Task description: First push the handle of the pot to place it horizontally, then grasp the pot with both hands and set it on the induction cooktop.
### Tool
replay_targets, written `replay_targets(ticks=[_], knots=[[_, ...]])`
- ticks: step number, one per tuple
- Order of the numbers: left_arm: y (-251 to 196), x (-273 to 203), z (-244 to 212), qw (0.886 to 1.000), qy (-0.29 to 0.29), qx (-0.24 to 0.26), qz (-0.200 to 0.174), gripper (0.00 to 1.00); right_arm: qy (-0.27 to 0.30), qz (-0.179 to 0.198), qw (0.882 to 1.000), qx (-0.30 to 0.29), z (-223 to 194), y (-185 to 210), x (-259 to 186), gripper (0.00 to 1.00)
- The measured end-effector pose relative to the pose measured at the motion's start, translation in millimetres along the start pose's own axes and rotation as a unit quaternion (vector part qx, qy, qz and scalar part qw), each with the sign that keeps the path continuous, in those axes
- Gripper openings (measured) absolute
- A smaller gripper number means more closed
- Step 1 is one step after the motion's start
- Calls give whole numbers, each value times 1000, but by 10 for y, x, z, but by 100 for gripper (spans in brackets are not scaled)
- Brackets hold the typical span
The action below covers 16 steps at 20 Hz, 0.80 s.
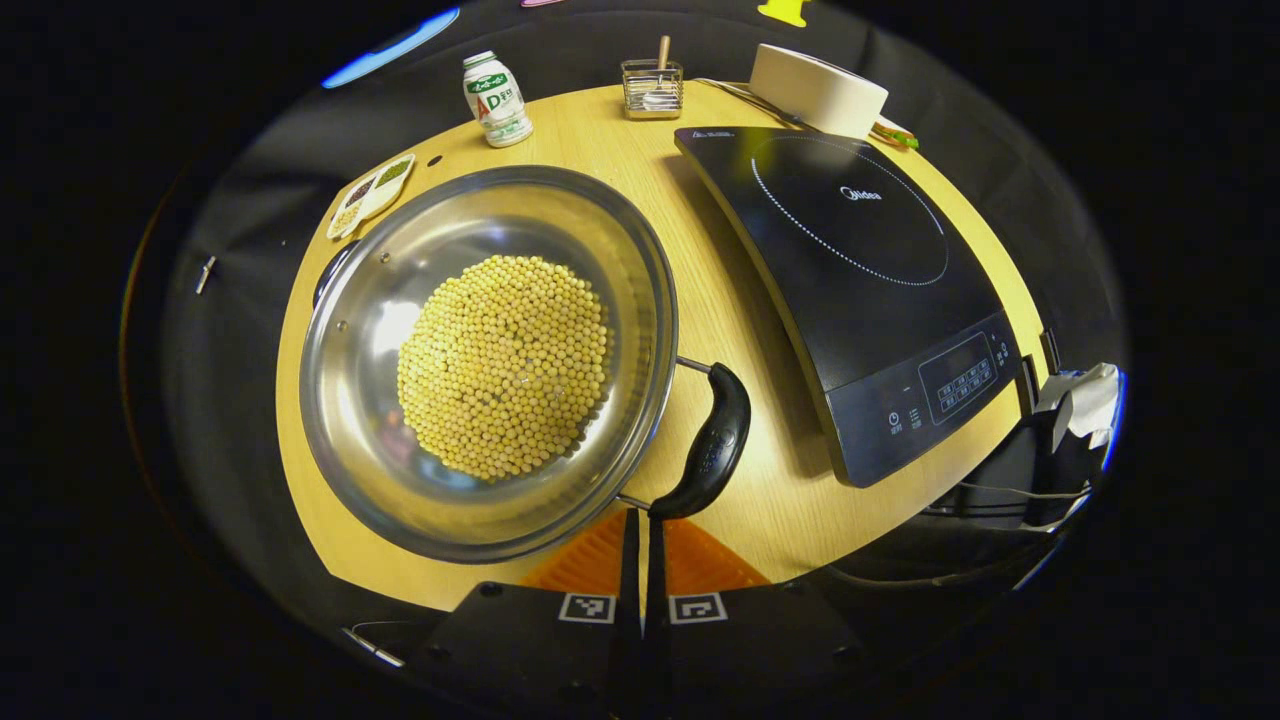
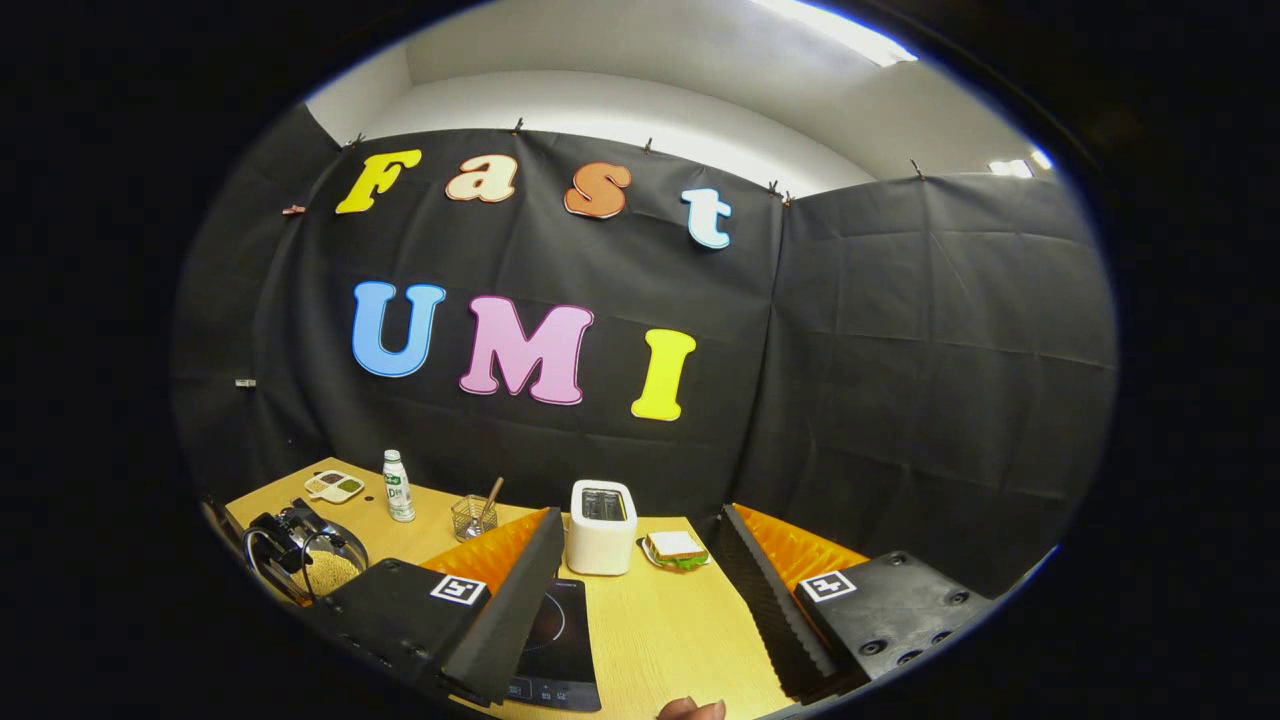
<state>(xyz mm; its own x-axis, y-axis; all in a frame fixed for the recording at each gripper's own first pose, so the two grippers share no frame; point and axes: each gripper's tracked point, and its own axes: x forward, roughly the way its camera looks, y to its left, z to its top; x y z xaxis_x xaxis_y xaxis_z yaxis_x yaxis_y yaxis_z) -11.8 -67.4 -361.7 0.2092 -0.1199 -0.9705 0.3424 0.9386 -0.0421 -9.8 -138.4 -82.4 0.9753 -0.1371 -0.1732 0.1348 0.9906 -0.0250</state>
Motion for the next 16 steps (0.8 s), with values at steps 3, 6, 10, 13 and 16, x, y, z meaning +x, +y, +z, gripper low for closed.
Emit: replay_targets(ticks=[3, 6, 10, 13, 16], knots=[[-23, 20, 66, 1000, -3, -3, 5, 5, 3, 4, 1000, 2, -25, -29, 62, 98], [-31, 42, 188, 1000, -7, -12, 8, 5, 6, 8, 1000, 7, -40, -44, 121, 98], [-63, 84, 361, 1000, -12, -12, 17, 5, 13, 16, 1000, 4, -121, -49, 201, 98], [-90, 111, 499, 1000, -17, -16, 20, 5, 15, 22, 1000, 0, -143, -56, 274, 98], [-113, 132, 646, 999, -22, -23, 21, 5, 19, 28, 999, 2, -187, -52, 356, 98]])
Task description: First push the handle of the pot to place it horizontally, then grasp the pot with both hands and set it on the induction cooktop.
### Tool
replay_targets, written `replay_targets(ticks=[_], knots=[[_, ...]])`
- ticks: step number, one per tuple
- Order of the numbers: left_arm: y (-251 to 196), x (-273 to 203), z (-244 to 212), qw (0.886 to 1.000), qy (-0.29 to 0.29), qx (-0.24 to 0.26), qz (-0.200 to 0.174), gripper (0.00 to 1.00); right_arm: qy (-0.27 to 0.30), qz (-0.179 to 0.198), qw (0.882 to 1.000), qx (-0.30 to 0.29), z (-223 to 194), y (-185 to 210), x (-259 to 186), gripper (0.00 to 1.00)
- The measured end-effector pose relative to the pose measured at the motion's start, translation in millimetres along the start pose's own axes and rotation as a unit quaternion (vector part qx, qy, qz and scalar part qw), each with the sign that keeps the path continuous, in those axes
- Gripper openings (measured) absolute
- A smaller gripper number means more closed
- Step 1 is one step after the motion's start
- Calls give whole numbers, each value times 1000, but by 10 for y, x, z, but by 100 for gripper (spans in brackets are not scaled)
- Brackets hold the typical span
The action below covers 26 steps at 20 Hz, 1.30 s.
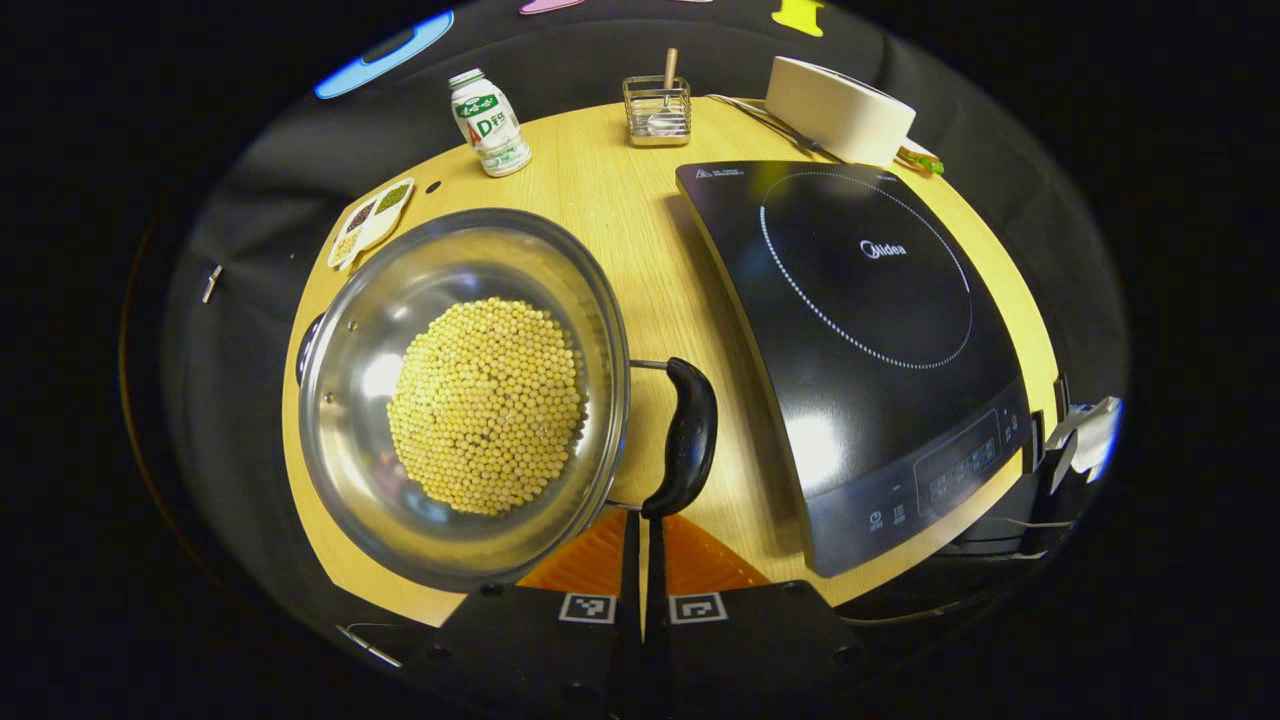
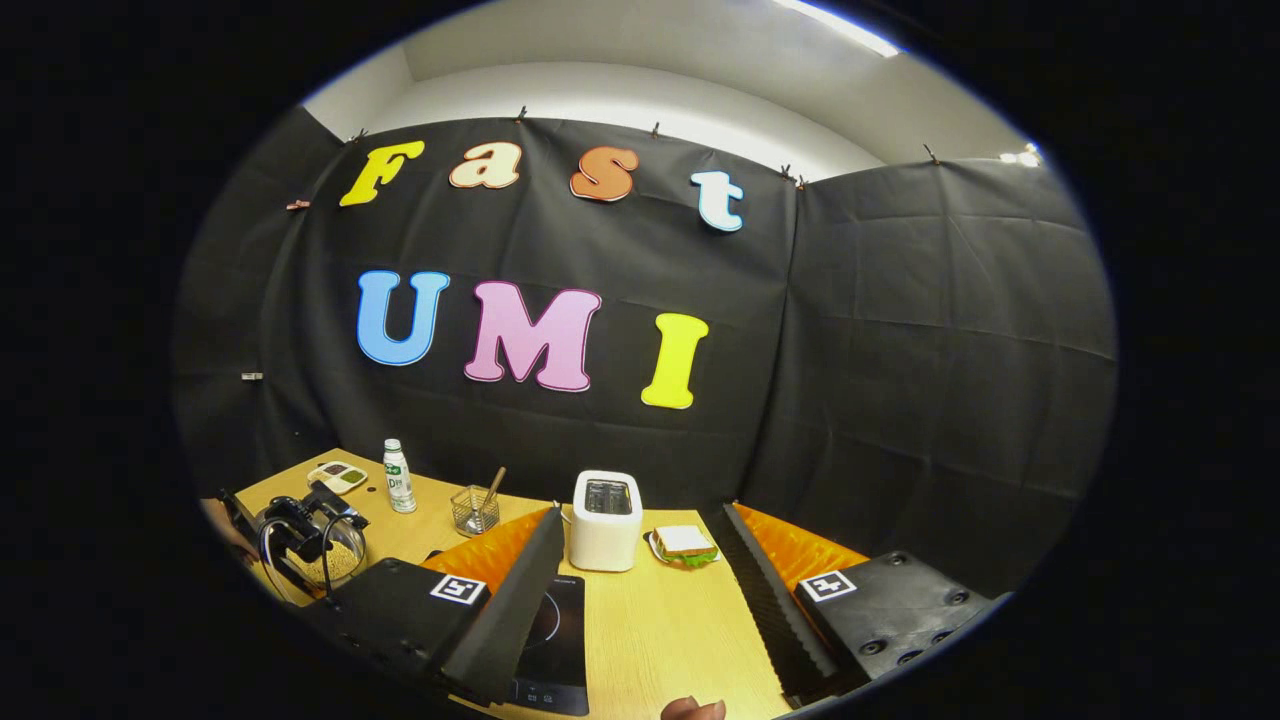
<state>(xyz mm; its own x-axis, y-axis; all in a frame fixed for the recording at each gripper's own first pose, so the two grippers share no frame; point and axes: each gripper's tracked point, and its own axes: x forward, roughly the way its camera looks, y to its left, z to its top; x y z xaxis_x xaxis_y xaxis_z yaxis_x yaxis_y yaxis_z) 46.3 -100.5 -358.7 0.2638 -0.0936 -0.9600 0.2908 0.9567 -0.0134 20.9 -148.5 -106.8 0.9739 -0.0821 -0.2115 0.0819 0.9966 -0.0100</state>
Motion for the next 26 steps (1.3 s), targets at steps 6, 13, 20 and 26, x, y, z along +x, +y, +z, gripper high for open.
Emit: replay_targets(ticks=[6, 13, 20, 26], knots=[[-18, 103, 341, 1000, -9, -3, 9, 5, 5, 9, 1000, -3, -54, -12, 149, 98], [27, 207, 665, 999, -21, -17, 19, 5, 7, 24, 1000, 4, -98, -9, 294, 98], [123, 314, 964, 998, -36, -39, 28, 5, 11, 40, 999, 0, -134, 28, 414, 98], [96, 329, 1120, 996, -59, -53, 29, 5, 9, 68, 998, -2, -157, 130, 509, 98]])
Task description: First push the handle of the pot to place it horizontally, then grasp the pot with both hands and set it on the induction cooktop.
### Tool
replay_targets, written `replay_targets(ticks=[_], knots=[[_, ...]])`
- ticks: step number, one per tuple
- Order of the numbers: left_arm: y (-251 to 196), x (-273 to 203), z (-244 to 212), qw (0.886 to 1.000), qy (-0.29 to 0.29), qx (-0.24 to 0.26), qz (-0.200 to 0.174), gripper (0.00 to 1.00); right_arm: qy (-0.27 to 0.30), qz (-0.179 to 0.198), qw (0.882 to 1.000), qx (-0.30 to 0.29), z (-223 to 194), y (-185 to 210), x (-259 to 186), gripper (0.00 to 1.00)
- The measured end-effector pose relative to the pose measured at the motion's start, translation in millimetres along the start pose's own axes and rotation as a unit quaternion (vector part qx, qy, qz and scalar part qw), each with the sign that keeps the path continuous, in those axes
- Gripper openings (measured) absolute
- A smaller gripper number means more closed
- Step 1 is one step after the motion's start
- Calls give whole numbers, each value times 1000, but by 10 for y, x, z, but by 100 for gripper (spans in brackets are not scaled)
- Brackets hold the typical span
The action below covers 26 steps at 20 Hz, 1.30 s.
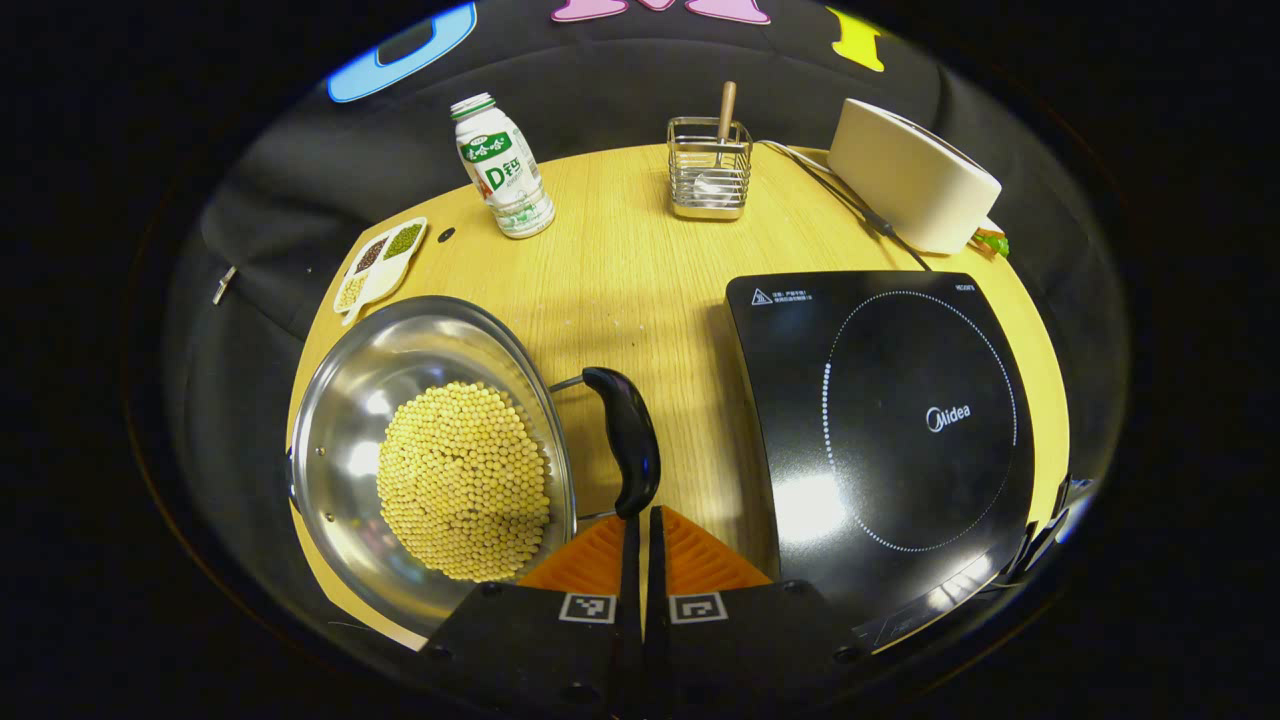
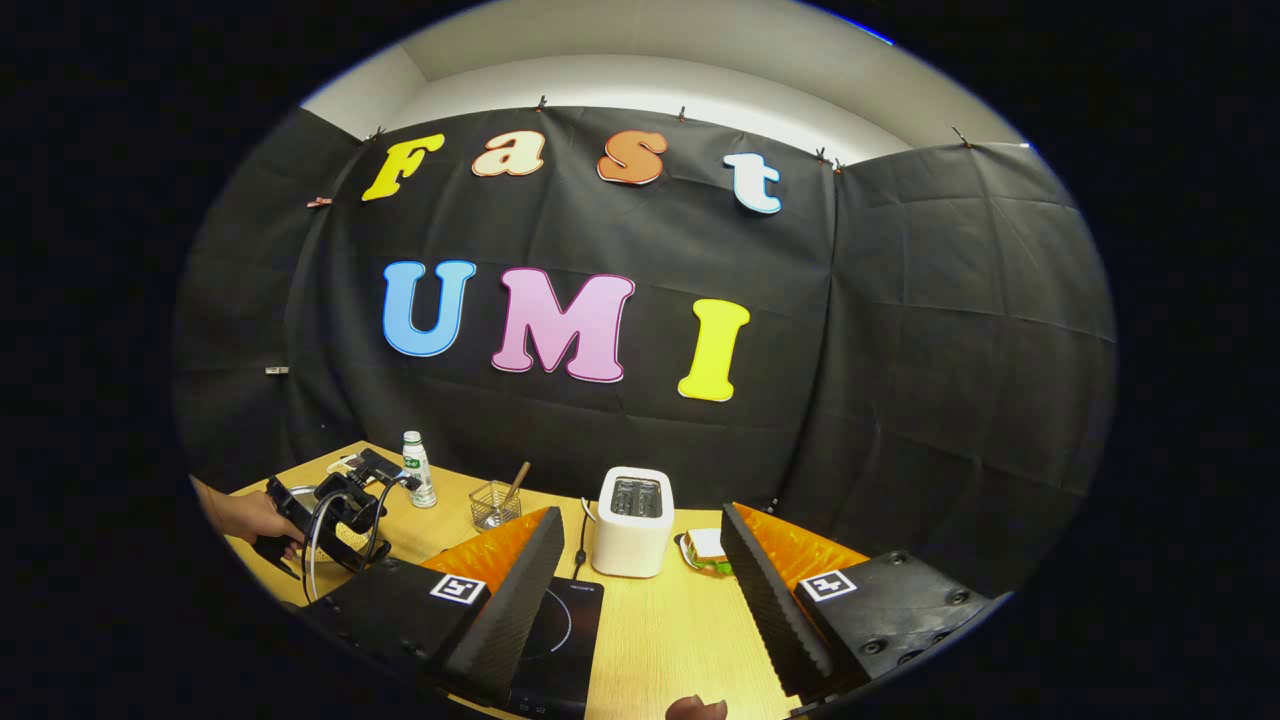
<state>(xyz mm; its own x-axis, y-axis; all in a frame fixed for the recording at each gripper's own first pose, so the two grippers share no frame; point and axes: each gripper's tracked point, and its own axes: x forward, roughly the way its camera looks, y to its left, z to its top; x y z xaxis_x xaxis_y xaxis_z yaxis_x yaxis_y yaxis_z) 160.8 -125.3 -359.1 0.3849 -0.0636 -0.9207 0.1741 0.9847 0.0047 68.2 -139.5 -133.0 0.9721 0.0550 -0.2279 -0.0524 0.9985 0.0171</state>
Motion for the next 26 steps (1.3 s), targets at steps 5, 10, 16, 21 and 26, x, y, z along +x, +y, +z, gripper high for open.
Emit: replay_targets(ticks=[5, 10, 16, 21, 26], knots=[[-153, -442, -38, 997, -64, -43, -31, 19, -4, 44, 999, 11, -15, 172, 103, 98], [192, -1146, -86, 987, -153, -48, 4, 98, -2, 92, 995, 40, -78, 632, 323, 98], [1050, -1551, -185, 976, -213, -49, 23, 97, 44, 134, 989, 45, -225, 1545, 301, 98], [1930, -1415, -258, 976, -212, -39, 41, 97, 121, 159, 978, 64, -499, 2462, 295, 98], [2711, -1114, -283, 976, -208, -37, 60, 97, 155, 149, 974, 64, -777, 3099, 616, 98]])
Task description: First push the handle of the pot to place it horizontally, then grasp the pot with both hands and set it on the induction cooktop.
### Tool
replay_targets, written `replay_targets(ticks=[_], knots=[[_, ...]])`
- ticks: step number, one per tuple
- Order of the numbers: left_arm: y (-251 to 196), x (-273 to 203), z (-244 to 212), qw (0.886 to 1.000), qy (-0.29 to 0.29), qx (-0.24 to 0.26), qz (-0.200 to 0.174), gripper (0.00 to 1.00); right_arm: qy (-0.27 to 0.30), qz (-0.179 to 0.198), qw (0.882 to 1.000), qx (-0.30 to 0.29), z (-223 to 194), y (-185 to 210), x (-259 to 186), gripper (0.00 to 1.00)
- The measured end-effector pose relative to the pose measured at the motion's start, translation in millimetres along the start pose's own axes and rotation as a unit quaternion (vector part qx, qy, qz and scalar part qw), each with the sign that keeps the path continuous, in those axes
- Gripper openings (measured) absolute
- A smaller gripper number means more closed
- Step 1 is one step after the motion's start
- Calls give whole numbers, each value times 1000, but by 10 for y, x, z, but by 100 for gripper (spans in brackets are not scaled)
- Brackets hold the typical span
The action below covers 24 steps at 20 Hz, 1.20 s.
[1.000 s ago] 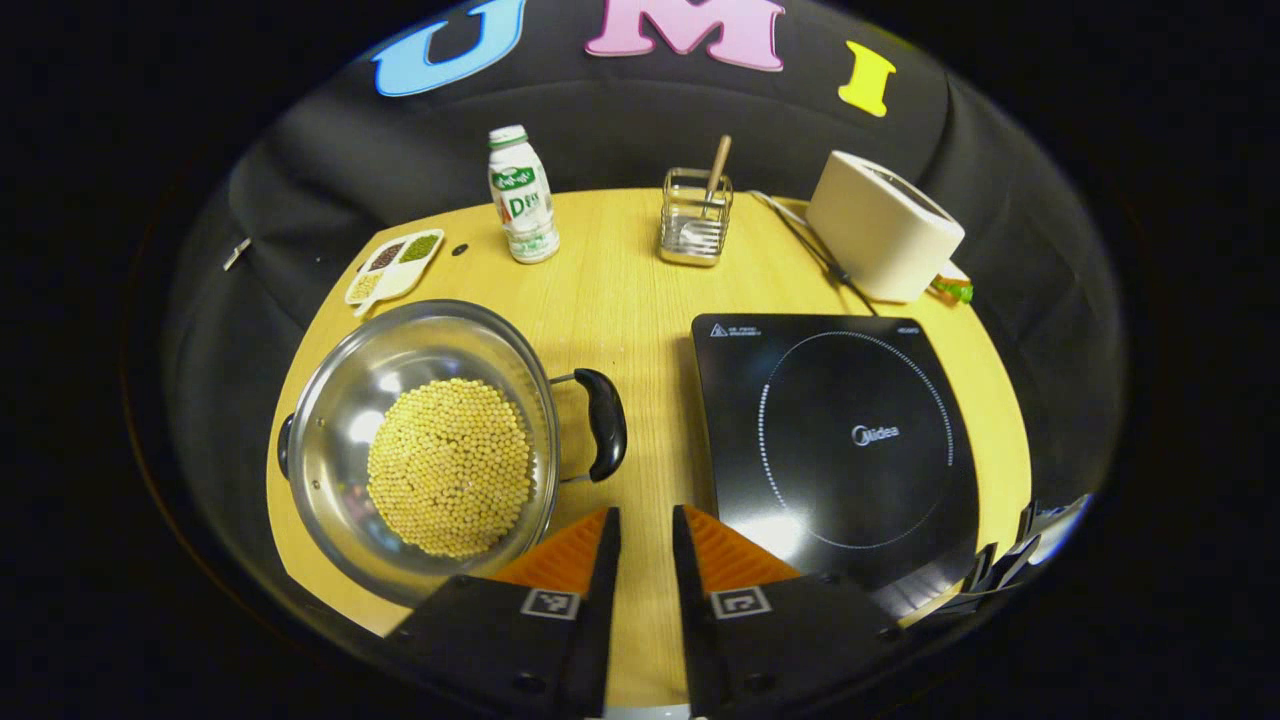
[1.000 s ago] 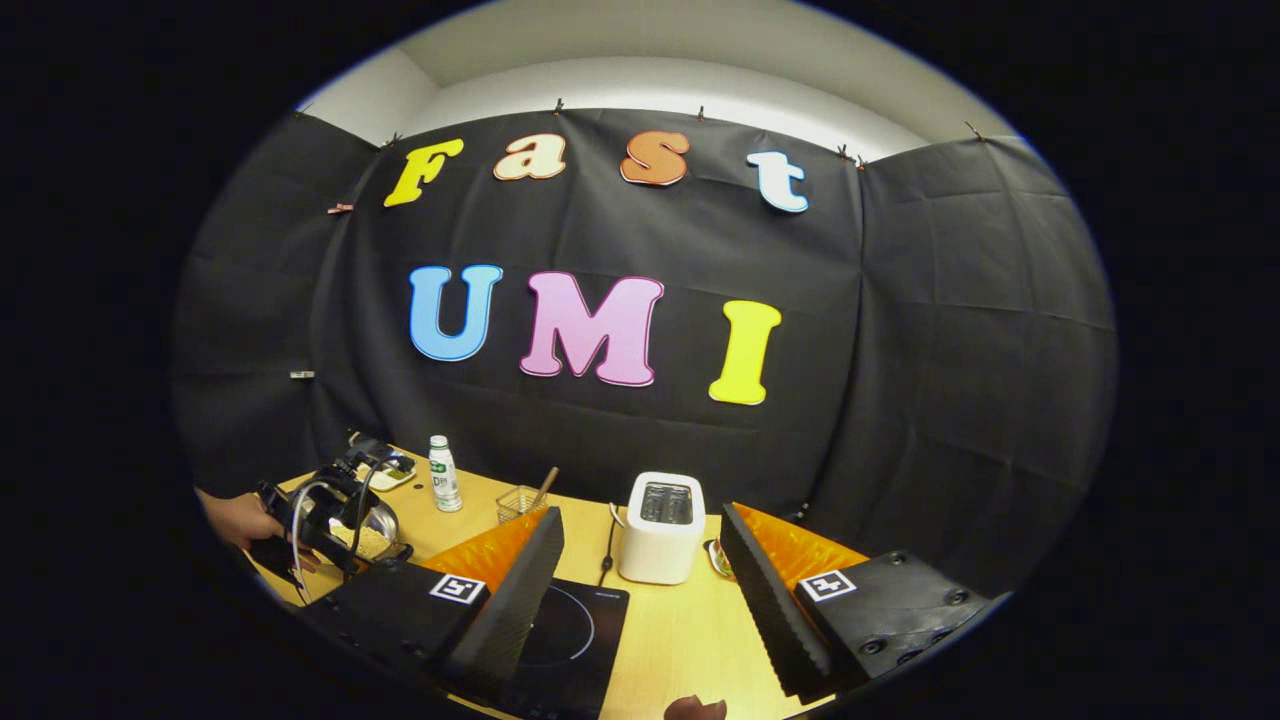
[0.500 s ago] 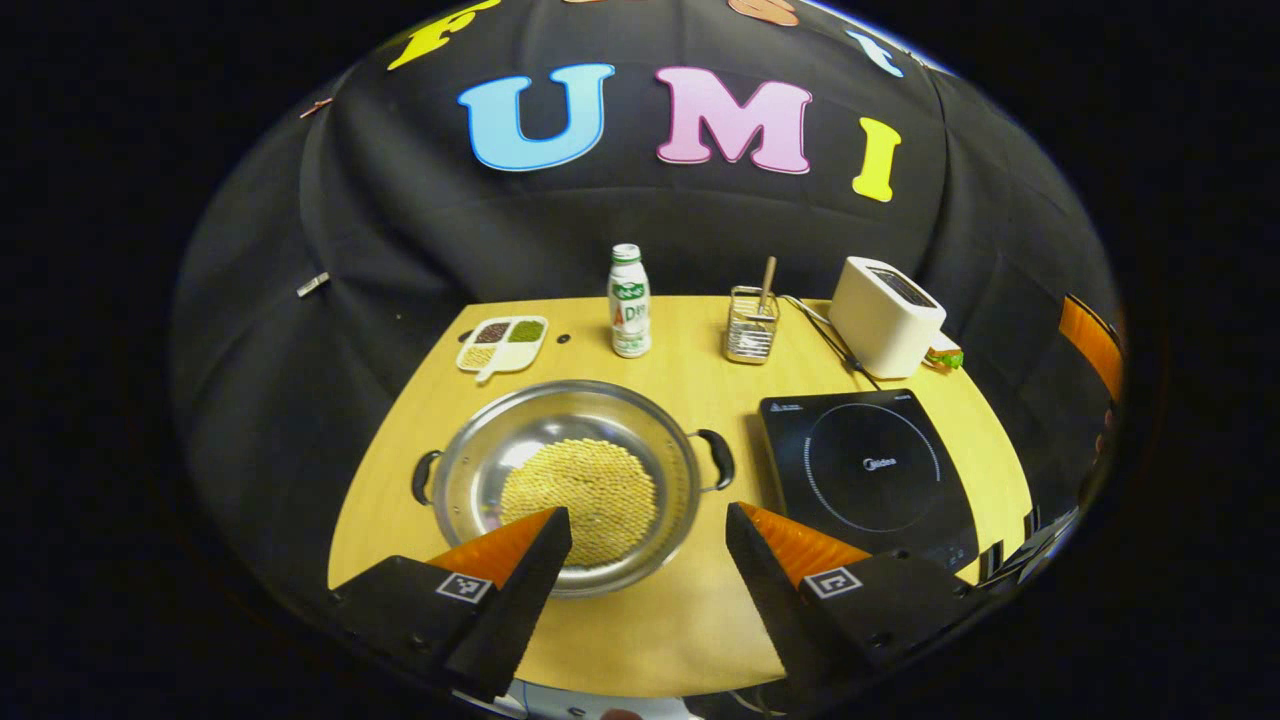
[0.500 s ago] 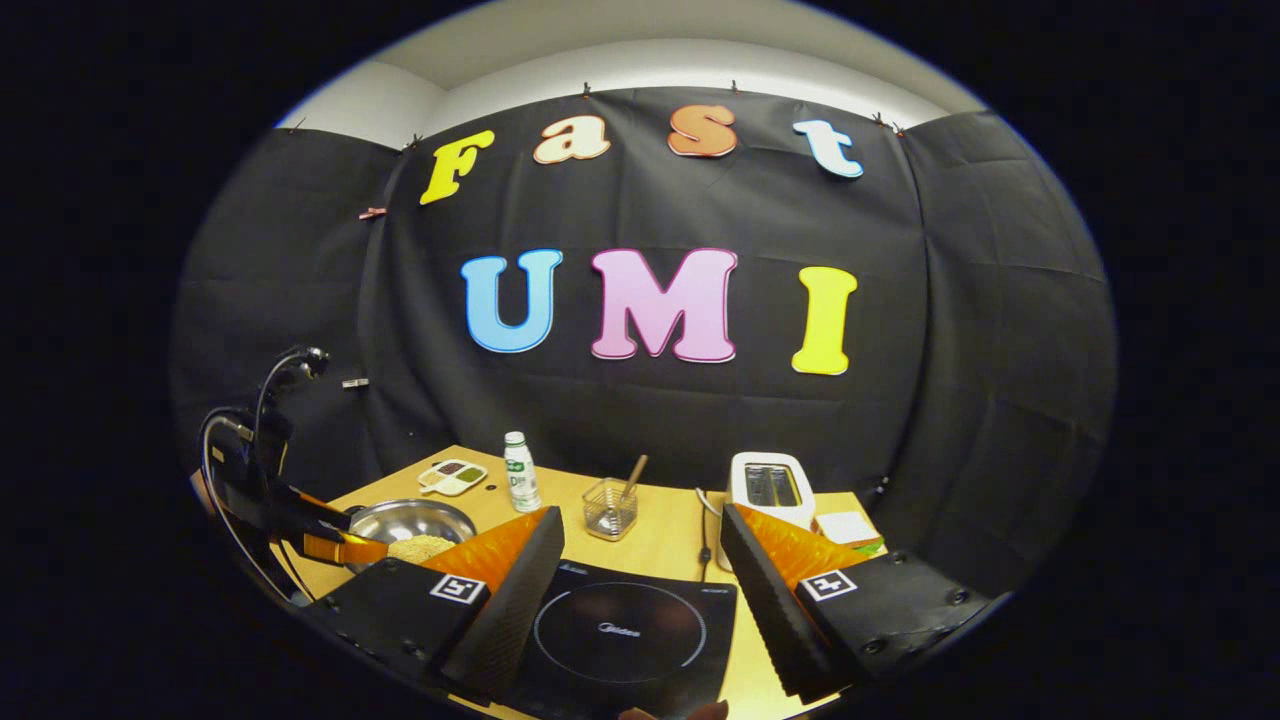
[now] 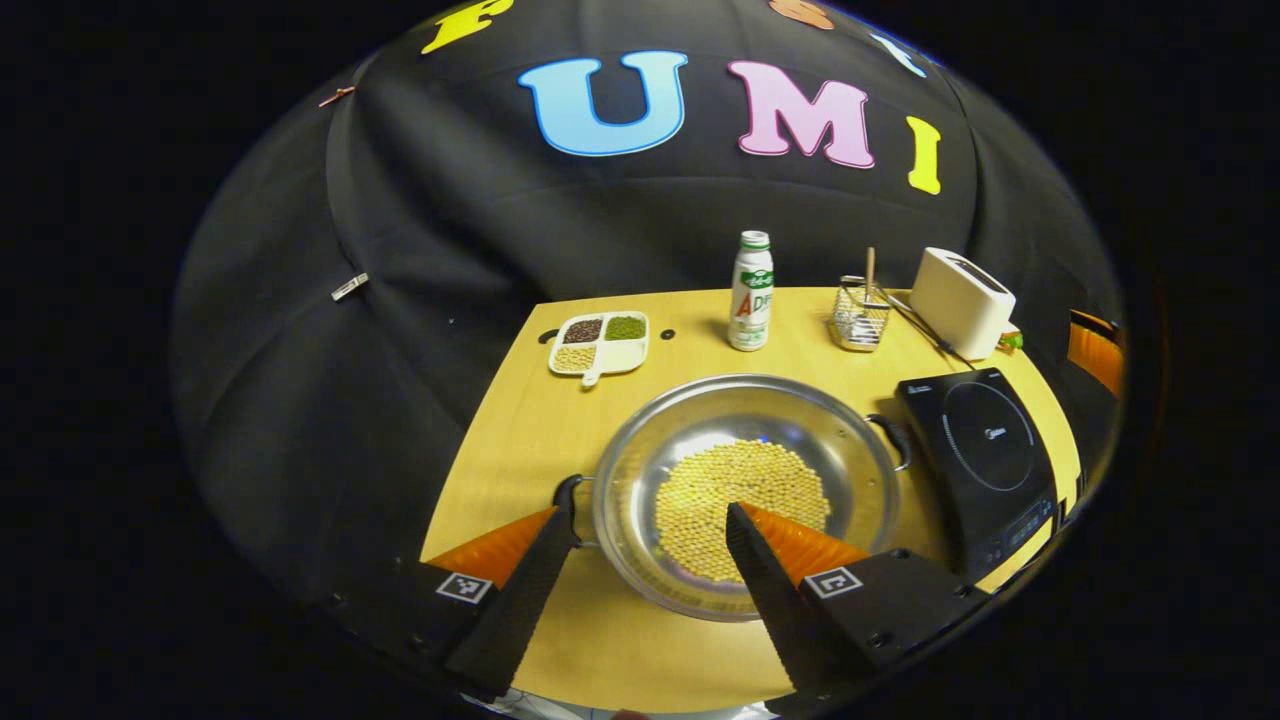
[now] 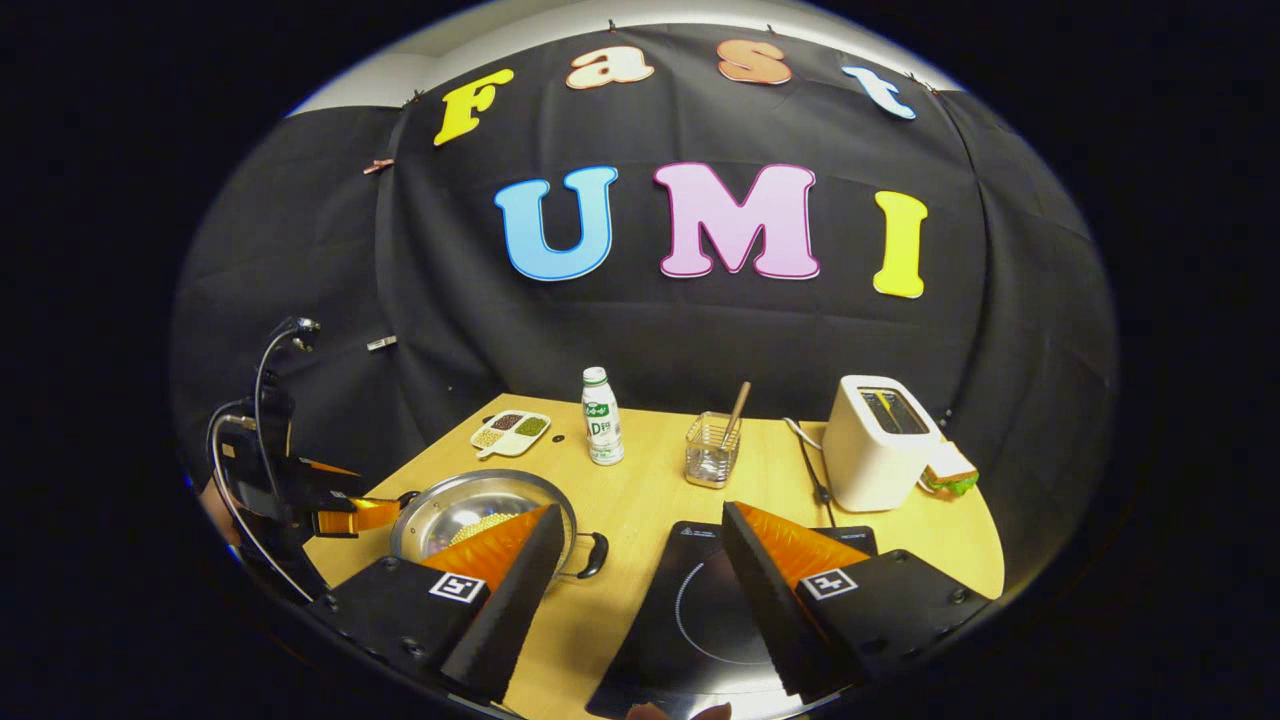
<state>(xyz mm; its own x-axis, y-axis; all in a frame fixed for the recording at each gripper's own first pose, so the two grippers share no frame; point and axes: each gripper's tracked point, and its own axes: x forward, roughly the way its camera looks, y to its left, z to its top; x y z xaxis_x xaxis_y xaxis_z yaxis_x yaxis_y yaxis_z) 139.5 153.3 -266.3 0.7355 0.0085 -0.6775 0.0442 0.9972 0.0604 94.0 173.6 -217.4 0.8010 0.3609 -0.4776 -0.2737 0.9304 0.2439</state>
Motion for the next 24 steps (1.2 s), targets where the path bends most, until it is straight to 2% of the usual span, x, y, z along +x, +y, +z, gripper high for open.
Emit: replay_targets(ticks=[2, 6, 10, 14, 19, 20, 21, 22, 24], knots=[[149, 194, -25, 1000, -5, 2, -2, 97, 8, -6, 1000, -11, -133, 143, 261, 98], [279, 512, -168, 999, -3, -19, -31, 98, 57, -5, 998, -18, -573, 390, 765, 99], [509, 804, -345, 999, 18, -28, -25, 97, 108, -4, 994, -22, -982, 523, 1142, 99], [471, 1038, -455, 998, 36, -35, -46, 97, 143, -11, 989, -33, -1279, 510, 1388, 99], [380, 1248, -510, 996, 51, -45, -60, 97, 181, -15, 983, -15, -1558, 541, 1538, 98], [364, 1259, -519, 996, 52, -47, -62, 97, 184, -17, 983, -12, -1595, 533, 1576, 97], [366, 1281, -525, 996, 53, -47, -63, 96, 187, -21, 982, -10, -1621, 524, 1593, 89], [364, 1292, -541, 995, 56, -46, -63, 94, 190, -23, 981, -7, -1646, 524, 1626, 86], [369, 1320, -548, 995, 59, -43, -62, 82, 206, -25, 978, 1, -1756, 539, 1683, 80]])
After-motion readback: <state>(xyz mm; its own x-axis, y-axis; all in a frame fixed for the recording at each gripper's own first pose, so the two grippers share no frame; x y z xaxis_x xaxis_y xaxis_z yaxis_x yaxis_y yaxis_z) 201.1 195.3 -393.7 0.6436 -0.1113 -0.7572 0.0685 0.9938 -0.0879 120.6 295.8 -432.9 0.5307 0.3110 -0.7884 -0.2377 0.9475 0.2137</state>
